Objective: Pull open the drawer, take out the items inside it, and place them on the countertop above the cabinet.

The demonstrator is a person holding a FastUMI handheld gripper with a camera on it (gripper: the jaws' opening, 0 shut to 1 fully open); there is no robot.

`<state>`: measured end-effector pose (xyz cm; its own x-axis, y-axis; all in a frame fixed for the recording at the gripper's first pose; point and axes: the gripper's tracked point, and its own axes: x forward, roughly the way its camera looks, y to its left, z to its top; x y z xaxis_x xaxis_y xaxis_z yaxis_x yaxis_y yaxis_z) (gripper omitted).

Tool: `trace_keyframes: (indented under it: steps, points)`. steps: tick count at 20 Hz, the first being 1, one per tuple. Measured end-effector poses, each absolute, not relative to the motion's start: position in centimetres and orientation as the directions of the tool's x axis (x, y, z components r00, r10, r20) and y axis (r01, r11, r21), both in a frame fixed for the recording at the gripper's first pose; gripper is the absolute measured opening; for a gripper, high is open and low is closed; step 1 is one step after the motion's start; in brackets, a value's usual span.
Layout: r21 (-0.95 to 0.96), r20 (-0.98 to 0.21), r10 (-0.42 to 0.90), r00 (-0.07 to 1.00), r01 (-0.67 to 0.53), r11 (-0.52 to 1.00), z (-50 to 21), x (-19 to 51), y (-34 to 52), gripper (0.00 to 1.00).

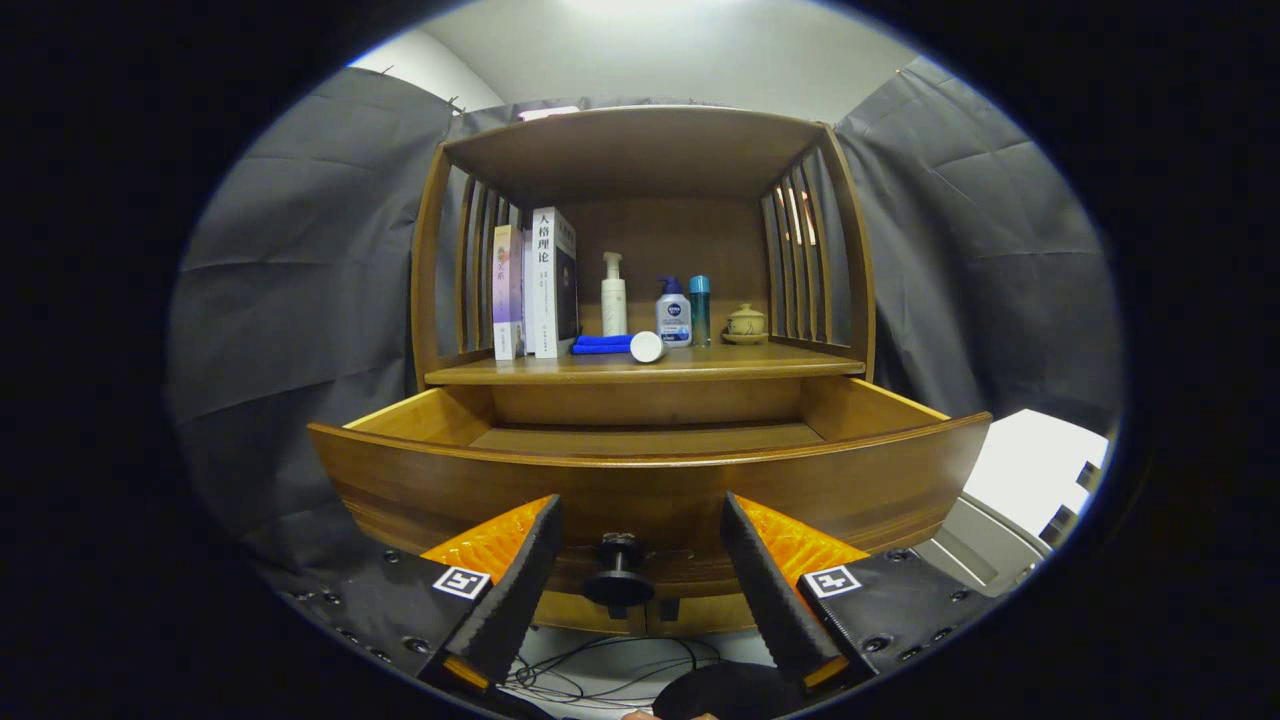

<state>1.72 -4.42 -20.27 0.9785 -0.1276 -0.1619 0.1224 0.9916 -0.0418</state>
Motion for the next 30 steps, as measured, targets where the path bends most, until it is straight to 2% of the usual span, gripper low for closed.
trace_keyframes:
  steps: [2, 6, 10, 30]
  points:
    - [-0.064, -0.181, -0.163, 0.97, 0.154, 0.986, -21.1, 1.8, -5.4, 0.98]
    - [-0.12, -0.145, -0.172, 0.974, 0.155, 0.981, -20.8, 2.2, -5.0, 0.97]
    - [-0.084, -0.152, -0.149, 0.977, 0.137, 0.987, -20.8, 3.9, -4.6, 0.98]
    - [-0.058, -0.177, -0.173, 0.969, 0.166, 0.984, -19.1, 18.7, -6.5, 0.98]
